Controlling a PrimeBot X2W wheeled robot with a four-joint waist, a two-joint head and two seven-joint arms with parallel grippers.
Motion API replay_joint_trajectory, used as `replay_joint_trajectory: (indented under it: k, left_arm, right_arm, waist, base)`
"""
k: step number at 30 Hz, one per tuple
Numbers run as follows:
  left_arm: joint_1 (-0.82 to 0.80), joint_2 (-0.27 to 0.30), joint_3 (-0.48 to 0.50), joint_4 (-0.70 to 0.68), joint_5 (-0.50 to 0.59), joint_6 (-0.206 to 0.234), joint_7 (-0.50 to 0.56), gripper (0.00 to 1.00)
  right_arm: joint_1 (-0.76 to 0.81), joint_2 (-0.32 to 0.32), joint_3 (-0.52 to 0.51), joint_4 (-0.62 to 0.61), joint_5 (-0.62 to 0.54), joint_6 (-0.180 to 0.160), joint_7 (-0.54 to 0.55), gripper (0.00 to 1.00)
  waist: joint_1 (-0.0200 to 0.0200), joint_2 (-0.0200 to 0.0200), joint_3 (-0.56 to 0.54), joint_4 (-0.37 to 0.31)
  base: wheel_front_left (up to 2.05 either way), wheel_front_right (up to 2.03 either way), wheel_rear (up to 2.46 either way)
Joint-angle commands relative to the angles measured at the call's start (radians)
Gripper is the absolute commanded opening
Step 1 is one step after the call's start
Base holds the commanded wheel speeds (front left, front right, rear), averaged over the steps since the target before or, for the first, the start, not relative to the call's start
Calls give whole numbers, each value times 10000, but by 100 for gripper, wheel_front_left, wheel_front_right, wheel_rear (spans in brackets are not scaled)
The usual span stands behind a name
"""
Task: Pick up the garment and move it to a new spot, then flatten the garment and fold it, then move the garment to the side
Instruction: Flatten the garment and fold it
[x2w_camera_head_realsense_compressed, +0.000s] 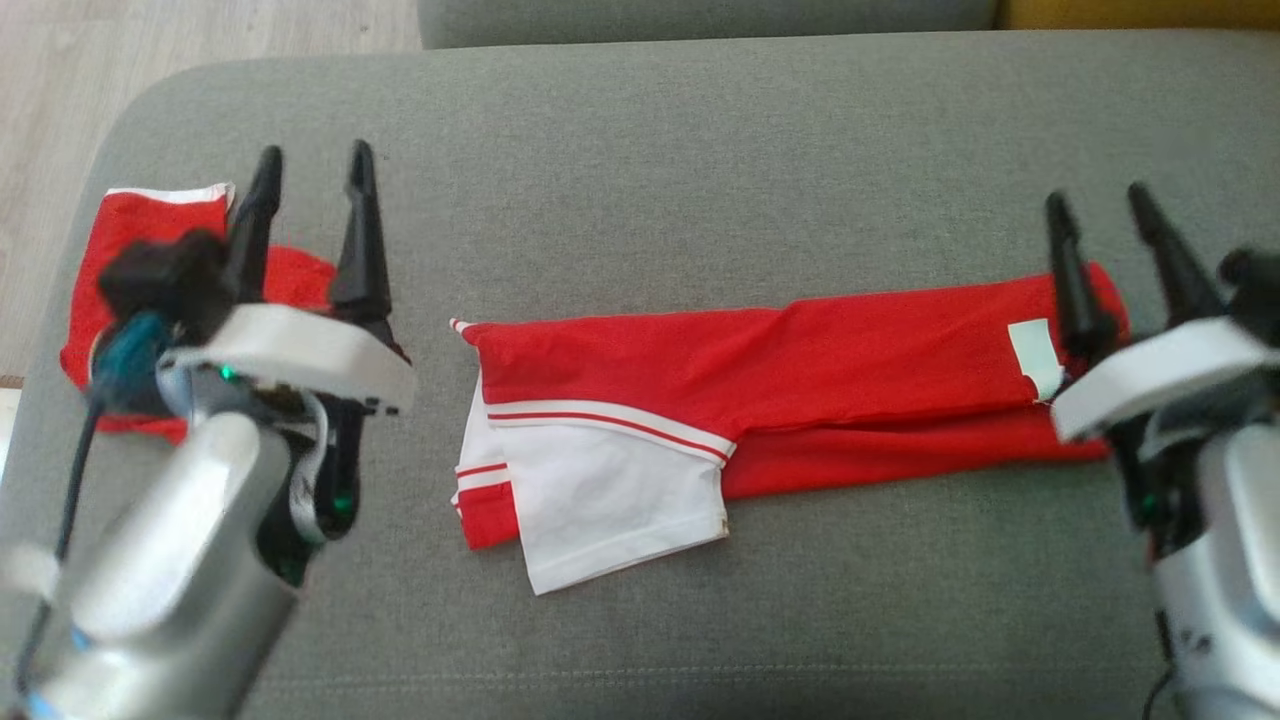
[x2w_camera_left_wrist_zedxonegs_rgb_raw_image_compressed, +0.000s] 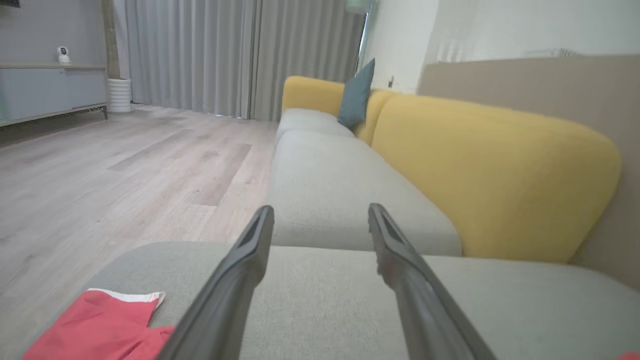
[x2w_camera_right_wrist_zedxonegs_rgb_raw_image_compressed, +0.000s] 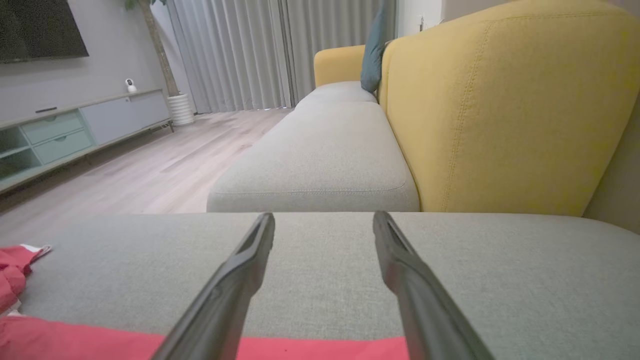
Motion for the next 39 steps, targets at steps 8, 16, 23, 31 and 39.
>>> replay_joint_trajectory:
  k: [8, 16, 23, 31, 39]
  left_arm:
    - [2359, -1587, 2684, -769, 2155, -731, -118, 100]
    - [2875, -2391, 3576, -389, 3201, -1944, -119, 100]
    - [2783, -2887, 3934, 45, 3793, -2725, -119, 100]
    - [2620, -3182, 4351, 262, 4219, -3198, -120, 100]
    - [2440, -3347, 4763, 354, 4485, -3437, -120, 100]
  right_arm:
    - [703, 874, -99, 725, -1236, 65, -1710, 100]
    - [301, 1425, -2582, 2181, -2411, 65, -1430, 100]
    - [-523, 1786, -4346, 3242, -3713, 65, -182, 100]
    - [-1009, 1877, -4525, 3961, -4017, 65, 1092, 100]
    - [-1046, 1887, -4218, 3963, -3822, 65, 1544, 84]
  waist:
    - [1, 0, -54, 66]
    - [1, 0, 250, 192]
    - [1, 0, 716, 283]
    - [1, 0, 1029, 306]
    - [1, 0, 1206, 303]
  base:
    - [0, 0, 0]
    - [0, 0, 0]
    - [0, 0, 0]
    - [0, 0, 0]
    - [0, 0, 0]
